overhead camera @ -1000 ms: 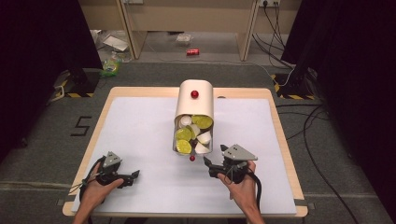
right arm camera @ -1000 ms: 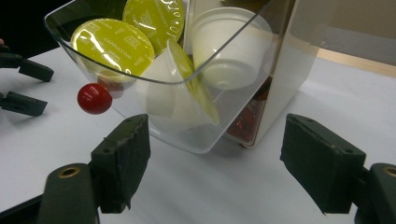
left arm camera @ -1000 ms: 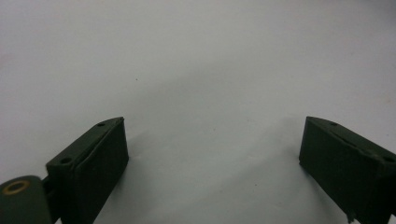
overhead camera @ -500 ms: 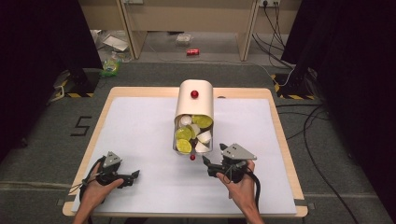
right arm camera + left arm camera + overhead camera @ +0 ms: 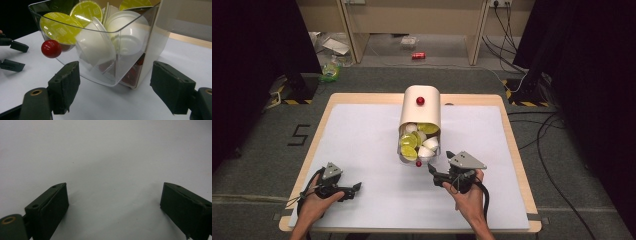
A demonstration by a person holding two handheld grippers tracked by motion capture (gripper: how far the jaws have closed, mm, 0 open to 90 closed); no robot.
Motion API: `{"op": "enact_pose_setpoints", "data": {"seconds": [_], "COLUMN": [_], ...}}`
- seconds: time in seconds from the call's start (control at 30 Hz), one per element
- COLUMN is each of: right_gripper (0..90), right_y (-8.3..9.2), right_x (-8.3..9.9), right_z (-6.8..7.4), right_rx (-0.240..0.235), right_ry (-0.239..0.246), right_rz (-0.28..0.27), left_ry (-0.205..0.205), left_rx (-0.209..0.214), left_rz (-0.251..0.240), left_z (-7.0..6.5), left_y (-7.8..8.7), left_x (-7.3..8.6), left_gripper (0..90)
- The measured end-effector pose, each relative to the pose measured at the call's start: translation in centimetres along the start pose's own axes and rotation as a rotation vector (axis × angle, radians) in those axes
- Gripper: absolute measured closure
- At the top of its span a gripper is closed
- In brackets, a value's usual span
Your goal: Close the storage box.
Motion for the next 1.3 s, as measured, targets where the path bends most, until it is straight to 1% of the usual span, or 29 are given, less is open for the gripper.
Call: {"op": "enact_pose_setpoints", "data": {"seconds": [0.5,0.57,0.83,0.93,1.3], "right_gripper": [22.8,22.8,22.4,22.5,22.1], "right_y": [-0.5,-0.6,-1.0,-1.2,-1.7], "right_x": [-0.2,-0.2,-0.4,-0.4,-0.7], "right_z": [-0.2,-0.3,-0.4,-0.5,-0.6], "right_rx": [0.005,0.006,0.01,0.014,0.022], "right_ry": [-0.009,-0.003,-0.019,-0.015,-0.024], "right_rz": [0.001,0.002,-0.001,-0.002,-0.001], "left_ry": [-0.001,0.001,-0.001,0.001,0.001], "left_rx": [0.0,0.001,0.0,0.001,0.0], "left_rz": [0.001,0.0,0.001,0.0,0.0], "left_z": [0.0,0.0,0.0,0.0,0.0], "left_y": [0.0,0.0,0.0,0.0,0.0], "left_x": [0.0,0.0,0.0,0.0,0.0], "left_gripper": [7.2,7.2,7.2,7.2,7.2]}}
Point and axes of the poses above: each handheld gripper's, and its own axes: y roughly backward along the jaws, x roughly out of its underside, z roughly to its left, the point moved 6 cm from there along -y, roughly forward along the jaws, and after that the axes turned 13 degrees about x, right-handed, at the moved point
